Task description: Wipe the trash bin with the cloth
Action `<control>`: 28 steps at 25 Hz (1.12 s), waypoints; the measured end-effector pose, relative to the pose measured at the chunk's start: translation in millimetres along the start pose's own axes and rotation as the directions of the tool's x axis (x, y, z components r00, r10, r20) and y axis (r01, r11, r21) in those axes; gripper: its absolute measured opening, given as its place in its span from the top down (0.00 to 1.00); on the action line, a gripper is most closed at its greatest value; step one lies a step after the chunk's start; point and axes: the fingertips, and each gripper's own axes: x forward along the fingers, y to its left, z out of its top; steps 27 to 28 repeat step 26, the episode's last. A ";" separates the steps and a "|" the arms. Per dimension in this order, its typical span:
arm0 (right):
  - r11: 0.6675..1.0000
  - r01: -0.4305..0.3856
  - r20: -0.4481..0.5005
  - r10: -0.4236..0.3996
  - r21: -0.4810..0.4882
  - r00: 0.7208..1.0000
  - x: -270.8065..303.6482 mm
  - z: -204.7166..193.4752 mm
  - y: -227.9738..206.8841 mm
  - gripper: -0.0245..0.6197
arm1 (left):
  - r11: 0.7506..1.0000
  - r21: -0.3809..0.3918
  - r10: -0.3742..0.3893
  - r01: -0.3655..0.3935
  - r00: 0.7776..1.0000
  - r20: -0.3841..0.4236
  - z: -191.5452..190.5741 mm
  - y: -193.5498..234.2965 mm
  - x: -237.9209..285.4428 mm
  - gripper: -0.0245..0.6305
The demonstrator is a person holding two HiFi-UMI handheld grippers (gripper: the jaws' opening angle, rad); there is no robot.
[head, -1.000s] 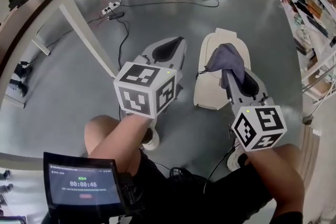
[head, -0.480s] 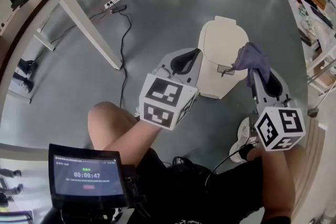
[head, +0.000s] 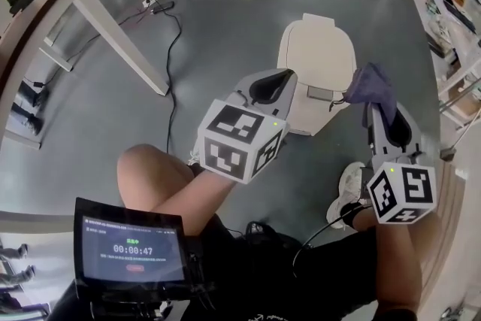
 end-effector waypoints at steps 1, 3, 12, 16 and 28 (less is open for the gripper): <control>1.000 0.002 -0.005 -0.002 0.003 1.000 -0.7 -2.7 -0.6 0.82 | 1.000 0.010 0.001 -0.001 1.000 0.005 1.0 -0.6 -0.8 0.97; 1.000 -0.001 -0.018 0.001 0.005 1.000 -2.9 -4.7 2.6 0.82 | 1.000 0.030 0.005 -0.005 1.000 0.011 5.4 -1.5 -5.5 0.97; 1.000 0.001 -0.020 -0.002 -0.016 1.000 -1.1 -7.5 12.6 0.82 | 0.999 0.045 0.012 -0.012 1.000 -0.001 0.9 -0.1 -6.9 0.97; 1.000 0.008 -0.014 -0.008 -0.006 1.000 -3.7 -9.3 9.9 0.82 | 1.000 0.015 0.020 -0.020 1.000 -0.010 -4.5 5.8 -6.6 0.97; 1.000 -0.011 -0.022 0.011 -0.002 1.000 -6.2 -13.1 16.8 0.82 | 0.999 0.012 0.030 -0.030 0.999 -0.018 -7.4 8.3 -10.0 0.97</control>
